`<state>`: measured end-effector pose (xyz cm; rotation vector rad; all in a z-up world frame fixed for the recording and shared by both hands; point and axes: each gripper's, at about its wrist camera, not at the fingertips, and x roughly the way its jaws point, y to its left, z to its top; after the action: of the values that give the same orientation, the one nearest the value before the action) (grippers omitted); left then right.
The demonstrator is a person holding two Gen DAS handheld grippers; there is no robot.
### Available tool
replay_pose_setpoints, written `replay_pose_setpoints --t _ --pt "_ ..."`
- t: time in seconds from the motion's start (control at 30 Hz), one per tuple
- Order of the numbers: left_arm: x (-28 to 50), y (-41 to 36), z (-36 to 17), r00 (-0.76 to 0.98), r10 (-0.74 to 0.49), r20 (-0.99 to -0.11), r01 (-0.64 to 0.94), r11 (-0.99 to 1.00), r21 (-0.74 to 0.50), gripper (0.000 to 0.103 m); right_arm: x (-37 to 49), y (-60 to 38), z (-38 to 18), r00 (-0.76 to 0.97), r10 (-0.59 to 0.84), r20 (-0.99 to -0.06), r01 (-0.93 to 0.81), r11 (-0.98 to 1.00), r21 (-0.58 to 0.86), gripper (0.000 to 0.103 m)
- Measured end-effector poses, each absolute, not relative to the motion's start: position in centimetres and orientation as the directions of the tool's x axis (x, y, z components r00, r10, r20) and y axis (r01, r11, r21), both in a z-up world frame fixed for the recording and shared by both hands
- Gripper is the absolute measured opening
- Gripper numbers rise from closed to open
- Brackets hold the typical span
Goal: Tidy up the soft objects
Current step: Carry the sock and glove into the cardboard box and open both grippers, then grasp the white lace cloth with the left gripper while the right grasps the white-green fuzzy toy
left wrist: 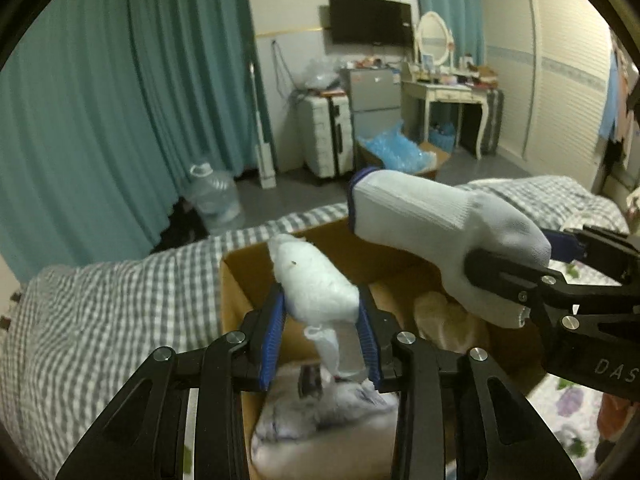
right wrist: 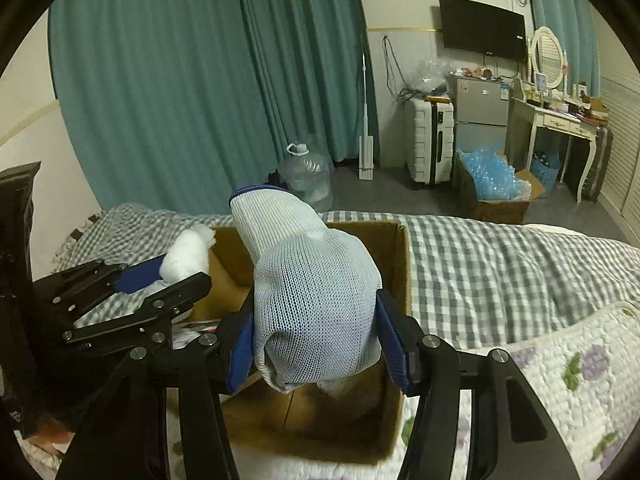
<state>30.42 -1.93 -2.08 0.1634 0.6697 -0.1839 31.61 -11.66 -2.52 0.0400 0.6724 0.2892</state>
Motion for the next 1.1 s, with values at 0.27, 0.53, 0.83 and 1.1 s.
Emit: replay_pose_setpoints --t 0.27,0.53,0.83,1.1 --pt "31.1 -2.4 -2.5 0.799 -0.126 -0.588 0.251 0.959 0.134 0.077 32.5 -12.1 -2.4 0.772 0.316 -0.552 -0.289 0.947 0.138 0.066" --pt "28.0 -1.7 1.0 0.835 -0.066 -0.546 0.166 0.977 0.137 0.085 27.8 -13.4 3.4 0.839 0.283 -0.465 -0.263 0.959 0.108 0.089" --pt "19.2 -1.4 8.9 0.886 -0.085 -0.457 0.155 0.981 0.118 0.086 17.5 -15.1 12.4 0.894 0.195 -0.403 -0.220 0.975 -0.016 0.098" --pt "11.5 -0.7 10.8 0.904 -0.191 -0.383 0.233 0.970 0.067 0.095 8.6 -16.6 13.8 0.903 0.174 -0.394 -0.221 0.972 -0.079 0.101"
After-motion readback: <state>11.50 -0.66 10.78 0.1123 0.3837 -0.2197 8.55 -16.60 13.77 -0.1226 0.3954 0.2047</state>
